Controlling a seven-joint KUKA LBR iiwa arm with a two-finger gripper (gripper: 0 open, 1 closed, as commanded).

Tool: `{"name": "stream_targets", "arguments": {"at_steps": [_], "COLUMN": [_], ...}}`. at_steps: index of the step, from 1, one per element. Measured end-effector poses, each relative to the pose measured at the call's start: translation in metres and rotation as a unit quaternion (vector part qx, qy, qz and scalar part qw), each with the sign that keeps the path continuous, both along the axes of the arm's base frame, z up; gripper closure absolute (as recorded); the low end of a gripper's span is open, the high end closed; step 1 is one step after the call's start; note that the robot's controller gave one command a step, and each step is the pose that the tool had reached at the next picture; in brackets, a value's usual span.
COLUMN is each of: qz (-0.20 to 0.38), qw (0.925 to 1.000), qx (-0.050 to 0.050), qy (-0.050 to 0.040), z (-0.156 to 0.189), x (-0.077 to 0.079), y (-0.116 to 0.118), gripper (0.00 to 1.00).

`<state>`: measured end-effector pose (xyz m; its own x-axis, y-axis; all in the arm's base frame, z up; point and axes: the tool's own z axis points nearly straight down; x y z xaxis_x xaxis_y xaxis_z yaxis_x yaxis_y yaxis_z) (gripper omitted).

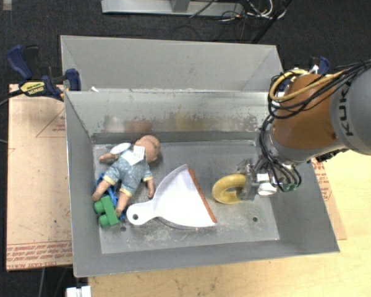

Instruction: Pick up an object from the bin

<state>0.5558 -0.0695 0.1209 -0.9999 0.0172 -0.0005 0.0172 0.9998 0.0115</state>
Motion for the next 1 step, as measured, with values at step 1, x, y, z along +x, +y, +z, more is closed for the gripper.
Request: {"name": "stream_targets", "arguments": {"at_steps": [1], "qz": [-0.004], "qw": [1.0000], "qx": [-0.002], "qy": [-0.0032], "z": [0.0489], "x": [0.0035], "y": [-0.0062], "gripper": [1.00]}}
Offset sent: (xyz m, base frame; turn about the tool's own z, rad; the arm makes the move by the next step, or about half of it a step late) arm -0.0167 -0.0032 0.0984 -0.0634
